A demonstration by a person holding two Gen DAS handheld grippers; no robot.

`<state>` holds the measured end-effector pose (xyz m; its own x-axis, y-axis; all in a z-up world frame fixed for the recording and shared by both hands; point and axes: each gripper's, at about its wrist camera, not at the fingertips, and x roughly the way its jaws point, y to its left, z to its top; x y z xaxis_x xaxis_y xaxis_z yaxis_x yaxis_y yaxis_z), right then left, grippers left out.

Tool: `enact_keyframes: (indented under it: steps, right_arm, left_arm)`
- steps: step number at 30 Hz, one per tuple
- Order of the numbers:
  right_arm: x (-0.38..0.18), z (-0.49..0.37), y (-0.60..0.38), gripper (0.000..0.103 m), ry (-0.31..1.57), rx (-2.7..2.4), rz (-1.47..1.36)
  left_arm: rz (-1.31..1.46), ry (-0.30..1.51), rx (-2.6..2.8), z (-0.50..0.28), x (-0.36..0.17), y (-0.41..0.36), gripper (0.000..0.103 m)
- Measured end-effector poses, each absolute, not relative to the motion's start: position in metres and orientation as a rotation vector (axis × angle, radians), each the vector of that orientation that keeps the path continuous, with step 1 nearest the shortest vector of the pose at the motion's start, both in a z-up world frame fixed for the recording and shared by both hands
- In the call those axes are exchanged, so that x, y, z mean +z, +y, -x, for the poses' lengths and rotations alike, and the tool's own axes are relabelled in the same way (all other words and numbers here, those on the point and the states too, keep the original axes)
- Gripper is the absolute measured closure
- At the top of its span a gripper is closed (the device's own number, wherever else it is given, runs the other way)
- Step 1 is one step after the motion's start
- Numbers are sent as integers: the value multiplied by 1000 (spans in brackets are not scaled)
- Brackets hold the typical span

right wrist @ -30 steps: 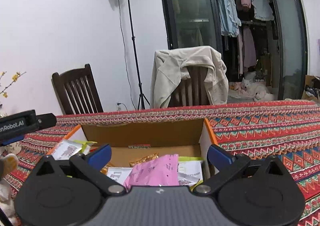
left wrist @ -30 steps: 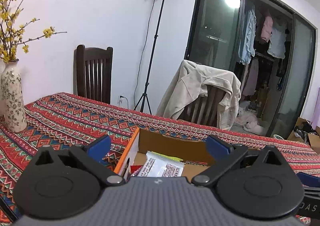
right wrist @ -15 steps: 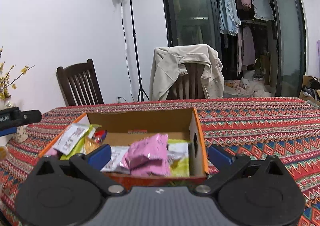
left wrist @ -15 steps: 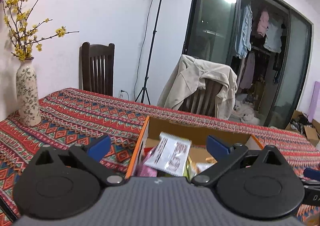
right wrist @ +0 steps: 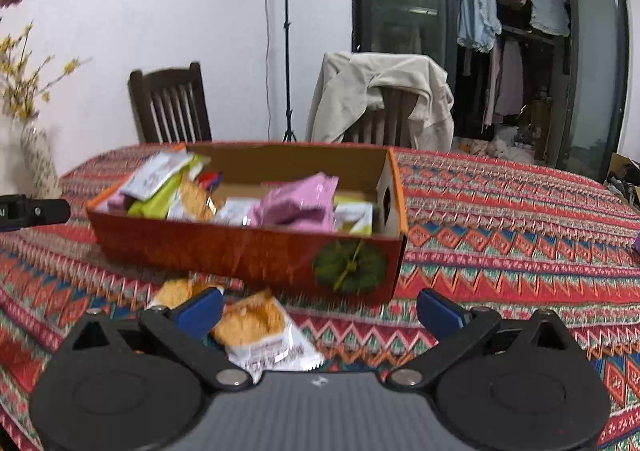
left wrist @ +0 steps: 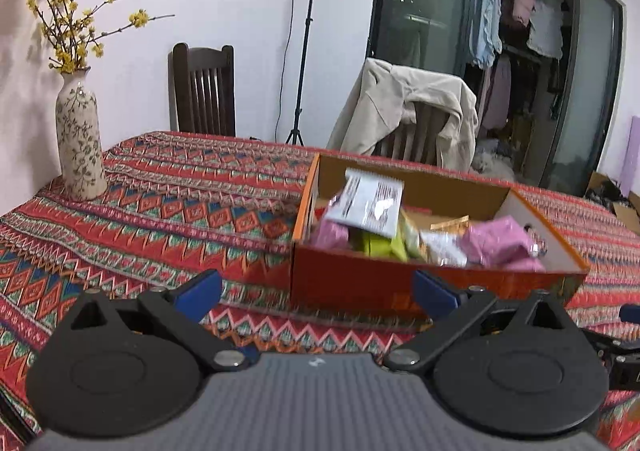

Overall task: Organize snacks
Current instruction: 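Withdraw both tools from the box toward the cracker packets beside it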

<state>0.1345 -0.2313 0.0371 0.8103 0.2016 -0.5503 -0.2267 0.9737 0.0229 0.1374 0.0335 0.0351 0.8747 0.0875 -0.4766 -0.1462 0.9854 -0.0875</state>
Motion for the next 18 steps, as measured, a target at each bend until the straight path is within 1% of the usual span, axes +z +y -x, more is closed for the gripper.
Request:
enact_keyframes:
  steps: [8, 14, 18]
  right_arm:
    - [25, -133, -228, 0, 628, 219, 73]
    - [20, -144, -217, 0, 666, 230, 100]
    - [9, -159, -204, 0, 733, 209, 147]
  left_arm:
    - [122, 528, 132, -141, 9, 39, 0]
    - [142, 534, 126, -142, 5, 44, 0]
    - [151, 544, 120, -143, 3, 45, 0]
